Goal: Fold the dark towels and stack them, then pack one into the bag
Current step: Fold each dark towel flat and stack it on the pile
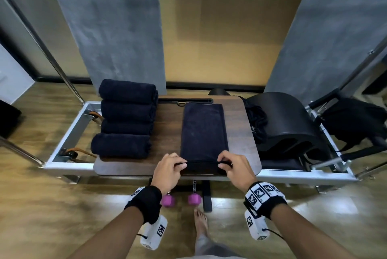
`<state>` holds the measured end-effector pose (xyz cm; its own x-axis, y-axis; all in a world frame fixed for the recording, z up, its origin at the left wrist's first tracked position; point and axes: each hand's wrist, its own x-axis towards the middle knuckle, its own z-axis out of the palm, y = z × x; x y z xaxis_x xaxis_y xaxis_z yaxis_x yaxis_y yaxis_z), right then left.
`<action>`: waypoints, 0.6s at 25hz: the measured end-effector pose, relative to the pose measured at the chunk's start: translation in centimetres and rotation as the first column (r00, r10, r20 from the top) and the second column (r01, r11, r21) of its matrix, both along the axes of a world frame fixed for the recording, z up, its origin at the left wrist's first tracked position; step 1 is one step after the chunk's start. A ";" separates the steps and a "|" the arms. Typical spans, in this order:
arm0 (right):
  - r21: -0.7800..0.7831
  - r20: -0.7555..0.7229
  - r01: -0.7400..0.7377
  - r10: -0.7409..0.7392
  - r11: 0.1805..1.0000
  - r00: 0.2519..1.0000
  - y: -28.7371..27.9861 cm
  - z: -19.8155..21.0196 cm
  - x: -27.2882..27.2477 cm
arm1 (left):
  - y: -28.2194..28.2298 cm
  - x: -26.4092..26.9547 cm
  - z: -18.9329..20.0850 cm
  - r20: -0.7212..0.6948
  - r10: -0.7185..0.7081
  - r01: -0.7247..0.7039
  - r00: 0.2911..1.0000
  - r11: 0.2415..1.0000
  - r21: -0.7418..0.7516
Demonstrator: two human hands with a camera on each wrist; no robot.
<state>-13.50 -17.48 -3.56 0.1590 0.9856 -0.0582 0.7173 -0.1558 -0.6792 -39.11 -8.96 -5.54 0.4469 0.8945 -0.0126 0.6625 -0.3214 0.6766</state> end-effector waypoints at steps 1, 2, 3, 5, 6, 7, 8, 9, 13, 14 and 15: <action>0.004 0.021 -0.010 0.010 1.000 1.000 0.1 -0.1 0.0 | 0.0 0.1 0.1 0.011 0.032 -0.031 0.999 0.999 -0.043; 0.013 0.062 -0.021 0.020 1.000 0.998 0.2 -0.3 0.0 | 0.1 0.2 0.1 0.029 0.078 -0.076 0.997 0.993 -0.087; 0.022 0.111 -0.024 0.021 0.999 0.994 0.2 -0.5 -0.1 | 0.2 0.2 0.2 0.058 0.131 -0.122 0.990 0.982 -0.141; 0.028 0.168 0.003 -0.008 1.000 0.986 0.4 -0.9 -0.1 | 0.3 0.3 0.1 0.079 0.232 -0.208 0.970 0.950 -0.234; 0.018 0.176 0.020 -0.023 1.000 0.984 0.6 -1.0 -0.2 | 0.4 0.4 0.1 0.067 0.269 -0.243 0.961 0.934 -0.261; 0.006 0.179 0.027 -0.028 1.000 0.983 0.8 -0.9 -0.2 | 0.5 0.5 0.2 0.052 0.297 -0.272 0.953 0.922 -0.277; -0.001 0.190 0.026 -0.025 1.000 0.982 1.0 -0.7 -0.3 | 0.6 0.7 0.2 0.036 0.324 -0.300 0.945 0.907 -0.295; 0.012 0.217 0.021 -0.023 1.000 0.976 1.0 -0.5 -0.4 | 0.8 0.8 0.2 0.026 0.349 -0.324 0.937 0.893 -0.314; 0.278 0.387 -0.098 -0.018 0.956 0.922 0.3 0.1 -1.7 | 1.6 1.8 0.8 -0.027 0.406 -0.385 0.914 0.841 -0.381; 0.318 0.422 -0.163 0.014 0.934 0.906 0.1 0.1 -2.3 | 1.7 2.0 1.0 -0.052 0.412 -0.399 0.910 0.832 -0.387; 0.331 0.454 -0.225 0.054 0.917 0.889 -0.1 0.0 -2.8 | 1.8 2.2 1.2 -0.076 0.415 -0.410 0.907 0.826 -0.387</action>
